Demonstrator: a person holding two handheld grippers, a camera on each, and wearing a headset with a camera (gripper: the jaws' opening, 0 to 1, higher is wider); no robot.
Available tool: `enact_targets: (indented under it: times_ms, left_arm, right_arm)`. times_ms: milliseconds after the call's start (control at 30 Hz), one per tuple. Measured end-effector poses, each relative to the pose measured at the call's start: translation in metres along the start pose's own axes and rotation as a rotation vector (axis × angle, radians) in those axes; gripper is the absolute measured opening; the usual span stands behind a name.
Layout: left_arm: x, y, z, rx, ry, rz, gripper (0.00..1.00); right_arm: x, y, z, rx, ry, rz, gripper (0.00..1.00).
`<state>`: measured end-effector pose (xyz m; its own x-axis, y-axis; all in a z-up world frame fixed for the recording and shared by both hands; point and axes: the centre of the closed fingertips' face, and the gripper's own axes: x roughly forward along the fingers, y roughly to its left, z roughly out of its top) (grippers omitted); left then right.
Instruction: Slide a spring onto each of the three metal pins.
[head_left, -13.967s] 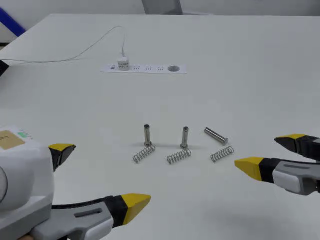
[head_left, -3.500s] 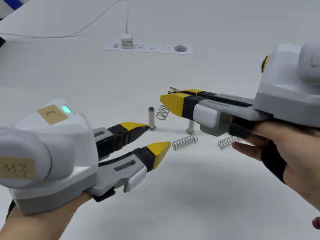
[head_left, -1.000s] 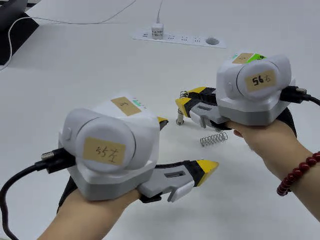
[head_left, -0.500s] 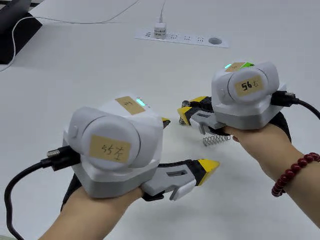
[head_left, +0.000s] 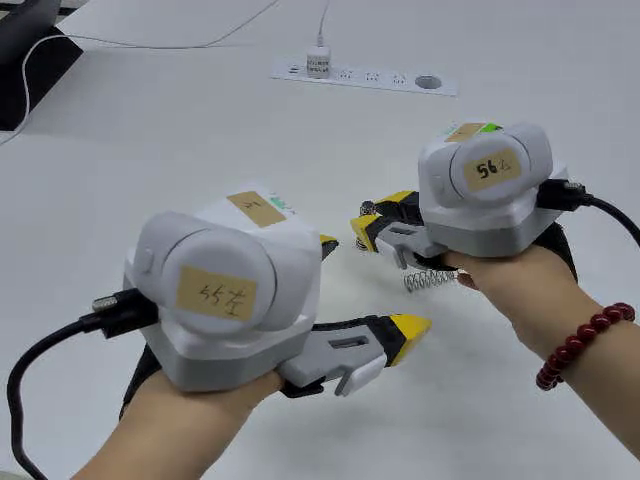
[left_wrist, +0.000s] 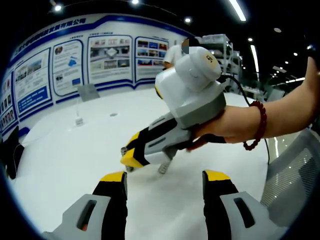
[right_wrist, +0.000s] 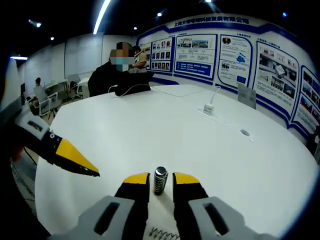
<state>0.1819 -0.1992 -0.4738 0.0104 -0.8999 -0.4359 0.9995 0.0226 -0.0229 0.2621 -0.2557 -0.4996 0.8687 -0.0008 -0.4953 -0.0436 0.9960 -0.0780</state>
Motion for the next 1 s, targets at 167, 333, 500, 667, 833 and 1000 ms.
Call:
enact_targets:
  times_ms: [167, 333, 500, 667, 833, 1000]
  left_arm:
    - [0.001, 0.000, 0.000, 0.011, 0.002, -0.002, 0.61]
    - [0.001, 0.001, -0.001, 0.012, 0.000, 0.005, 0.59]
    - [0.002, 0.001, 0.001, 0.015, -0.016, 0.011, 0.57]
    - [0.004, -0.002, 0.001, 0.036, -0.015, 0.001, 0.55]
    - [0.006, -0.003, 0.003, 0.052, -0.011, -0.012, 0.54]
    - [0.010, -0.002, 0.004, 0.069, 0.004, -0.034, 0.51]
  right_arm:
    - [-0.008, -0.003, 0.008, 0.035, -0.026, -0.004, 0.22]
    - [-0.021, -0.004, 0.018, 0.062, -0.052, -0.004, 0.27]
    - [-0.035, -0.008, 0.024, 0.085, -0.069, -0.011, 0.29]
    - [-0.051, -0.014, 0.025, 0.098, -0.075, -0.020, 0.30]
    - [-0.067, -0.020, 0.025, 0.103, -0.086, -0.033, 0.32]
    - [-0.081, -0.025, 0.019, 0.112, -0.088, -0.040, 0.33]
